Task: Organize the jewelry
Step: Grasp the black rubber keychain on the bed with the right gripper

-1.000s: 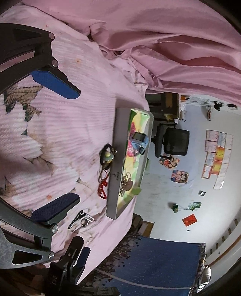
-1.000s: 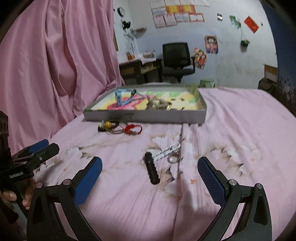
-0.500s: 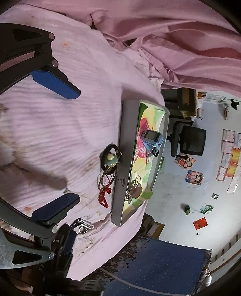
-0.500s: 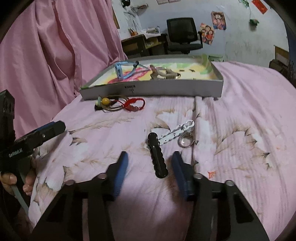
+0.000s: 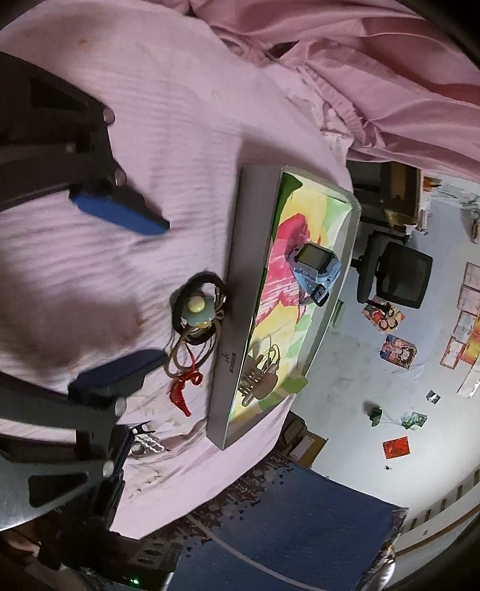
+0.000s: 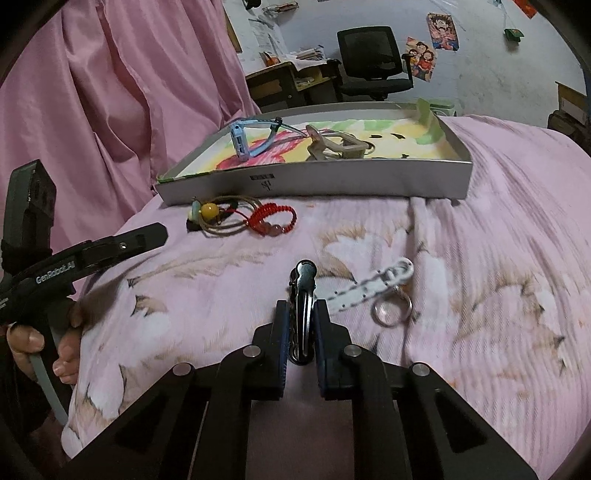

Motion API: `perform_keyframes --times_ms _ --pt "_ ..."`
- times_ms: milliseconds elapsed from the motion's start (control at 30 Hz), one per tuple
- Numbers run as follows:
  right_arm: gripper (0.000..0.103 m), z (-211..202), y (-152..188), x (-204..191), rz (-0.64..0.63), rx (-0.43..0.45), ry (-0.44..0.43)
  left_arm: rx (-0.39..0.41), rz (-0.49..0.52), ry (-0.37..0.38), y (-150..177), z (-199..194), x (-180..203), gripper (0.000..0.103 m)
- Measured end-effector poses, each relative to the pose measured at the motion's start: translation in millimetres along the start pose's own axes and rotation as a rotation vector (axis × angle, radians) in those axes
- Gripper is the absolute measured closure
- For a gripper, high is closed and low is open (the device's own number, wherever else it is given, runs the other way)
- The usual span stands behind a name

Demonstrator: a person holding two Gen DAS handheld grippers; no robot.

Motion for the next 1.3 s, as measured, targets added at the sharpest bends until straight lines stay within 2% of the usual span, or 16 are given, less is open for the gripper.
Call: perform_keyframes --times_ms 67,333,600,900,1100,1200,1300 --pt "0.091 2 -2 0 0.001 0.002 -0.005 -0.012 -0.019 0.014 -2 4 -2 0.056" --pt "0.091 5 -8 -2 -0.007 0.010 -0.009 -0.052 -0.067 0.050 -10 22 -4 0.064" --pt "0.091 6 -9 -3 -0.006 0.010 -0.011 -0.091 -0.048 0.045 -15 35 0 0.066" --pt "0.091 8 -10 -3 -0.005 0.009 -0.012 -0.040 0.017 -0.032 -22 32 9 0.066" --pt "0.091 9 -11 -2 -0.002 0.010 -0.013 0.016 0.084 -0.046 -26 25 20 0.067" --pt "0.091 9 -11 -2 -0.002 0.010 -0.013 0.004 0.110 -0.046 -25 28 25 0.077" --pt "0.091 9 -11 -2 -0.001 0.011 -0.012 -0.011 0.110 -0.043 -25 31 24 0.081"
Point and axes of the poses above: each gripper's, at about its wrist camera, not at the fingertips, and z roughly the way its jaws point, x to its right, y to its underside, the point moved 8 cm from there along z, roughly the way its jaws point
